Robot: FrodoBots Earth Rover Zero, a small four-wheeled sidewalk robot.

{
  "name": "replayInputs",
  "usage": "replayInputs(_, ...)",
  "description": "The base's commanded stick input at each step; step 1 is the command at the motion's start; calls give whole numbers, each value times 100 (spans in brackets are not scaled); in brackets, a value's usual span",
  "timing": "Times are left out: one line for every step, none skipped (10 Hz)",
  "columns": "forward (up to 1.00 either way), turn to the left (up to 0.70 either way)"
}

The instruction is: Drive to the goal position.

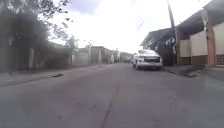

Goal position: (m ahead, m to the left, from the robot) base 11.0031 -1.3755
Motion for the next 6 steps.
replayInputs(70,0)
replayInputs(70,0)
replayInputs(70,0)
replayInputs(70,0)
replayInputs(70,0)
replayInputs(70,0)
